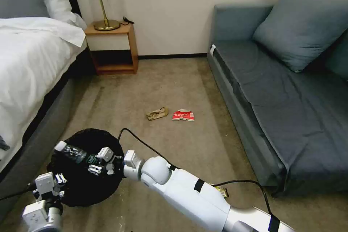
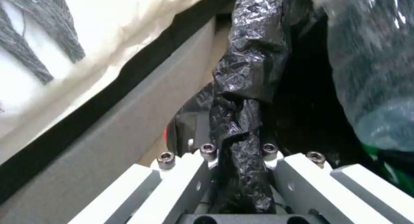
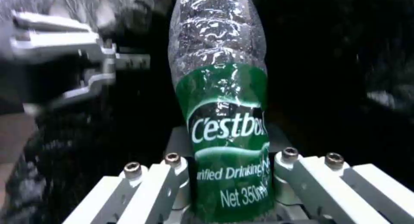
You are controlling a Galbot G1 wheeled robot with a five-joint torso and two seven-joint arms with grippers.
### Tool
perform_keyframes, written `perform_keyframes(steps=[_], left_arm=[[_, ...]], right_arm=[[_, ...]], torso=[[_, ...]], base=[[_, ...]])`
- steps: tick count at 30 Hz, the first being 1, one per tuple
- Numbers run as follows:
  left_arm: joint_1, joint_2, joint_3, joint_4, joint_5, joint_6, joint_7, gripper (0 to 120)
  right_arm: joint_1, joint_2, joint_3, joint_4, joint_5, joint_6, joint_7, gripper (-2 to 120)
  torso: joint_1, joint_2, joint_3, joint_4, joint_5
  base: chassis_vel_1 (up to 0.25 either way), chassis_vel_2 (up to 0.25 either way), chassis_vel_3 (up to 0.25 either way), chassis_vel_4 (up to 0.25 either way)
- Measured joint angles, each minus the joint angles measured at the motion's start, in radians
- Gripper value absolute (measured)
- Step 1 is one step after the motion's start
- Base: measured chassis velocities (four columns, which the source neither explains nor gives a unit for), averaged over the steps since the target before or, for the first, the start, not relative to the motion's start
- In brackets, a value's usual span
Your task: Pick up the trash bin, then pick up the garbage on the floor and place it into the trash bin.
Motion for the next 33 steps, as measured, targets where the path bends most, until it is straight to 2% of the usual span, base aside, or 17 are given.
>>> perform_keyframes(steps=[5, 8, 11, 13, 16, 17, 20, 22, 24, 27, 30, 33], left_arm=[[-0.003, -0.007, 0.004, 0.002, 0.002, -0.003, 0.005, 3], [0.001, -0.007, 0.003, 0.005, 0.005, -0.008, 0.006, 3], [0.003, -0.006, 0.002, 0.006, 0.005, -0.009, 0.006, 3], [0.007, -0.004, 0.0, 0.007, 0.006, -0.013, 0.007, 3], [0.007, -0.004, 0.0, 0.007, 0.006, -0.014, 0.007, 3], [0.006, -0.003, -0.001, 0.012, 0.005, -0.022, 0.009, 3], [0.005, -0.002, -0.001, 0.018, 0.006, -0.026, 0.01, 3], [0.003, 0.003, -0.002, 0.027, 0.006, -0.028, 0.01, 3], [0.003, 0.005, -0.003, 0.03, 0.005, -0.03, 0.01, 3], [0.003, 0.011, -0.01, 0.038, 0.003, -0.045, 0.017, 3], [0.006, 0.014, -0.011, 0.038, 0.002, -0.049, 0.021, 3], [0.009, 0.019, -0.013, 0.038, 0.001, -0.051, 0.022, 3]], right_arm=[[-0.015, -0.004, 0.001, -0.013, -0.025, 0.01, 0.005, 30], [-0.026, -0.022, -0.003, -0.008, -0.032, 0.016, 0.005, 44], [-0.026, -0.034, -0.006, 0.001, -0.031, 0.017, 0.005, 50], [-0.016, -0.063, -0.011, 0.02, -0.029, 0.017, 0.001, 62], [-0.014, -0.067, -0.011, 0.022, -0.029, 0.017, 0.001, 64], [-0.006, -0.09, -0.007, 0.035, -0.028, 0.017, -0.004, 76], [-0.003, -0.104, 0.001, 0.047, -0.028, 0.019, -0.006, 84], [-0.006, -0.124, 0.012, 0.064, -0.028, 0.022, -0.007, 95], [-0.007, -0.13, 0.014, 0.07, -0.028, 0.023, -0.007, 96], [-0.014, -0.208, 0.033, 0.122, -0.031, 0.025, -0.026, 100], [-0.014, -0.249, 0.044, 0.136, -0.042, 0.025, -0.043, 100], [-0.018, -0.34, 0.097, 0.115, -0.109, 0.053, -0.133, 100]], torso=[[0.0, 0.0, 0.0, 0.0, 0.0001], [0.0, 0.0, 0.0, 0.0, 0.0001], [0.0, 0.0, 0.0, 0.0, 0.0001], [0.0, 0.0, 0.0, 0.0001, 0.0002], [0.0, 0.0, 0.0, 0.0, 0.0002], [0.0, 0.0, 0.0, 0.0, 0.0002], [0.0, 0.0, 0.0, 0.0, 0.0004], [0.0, 0.0, 0.0, 0.0, 0.0003], [0.0, 0.0, 0.0, 0.0001, 0.0004], [0.0, 0.0, 0.0, 0.0001, 0.0005], [0.0, 0.0, 0.0, 0.0001, 0.0006], [0.0, 0.0, 0.0, 0.0, 0.0006]], base=[[0.0, 0.0, 0.0, 0.0], [0.0, 0.0, 0.0, 0.0], [0.0, 0.0, 0.0, 0.0], [0.0, 0.0, 0.0, 0.0], [0.0, 0.0, 0.0, 0.0], [0.0, 0.0, 0.0, 0.0], [0.0, 0.0, 0.0, 0.0], [0.0, 0.0, 0.0, 0.0], [0.0, 0.0, 0.0, 0.0], [0.0, 0.0, 0.0, 0.0], [0.0, 0.0, 0.0, 0.0], [0.0, 0.0, 0.0, 0.0]])
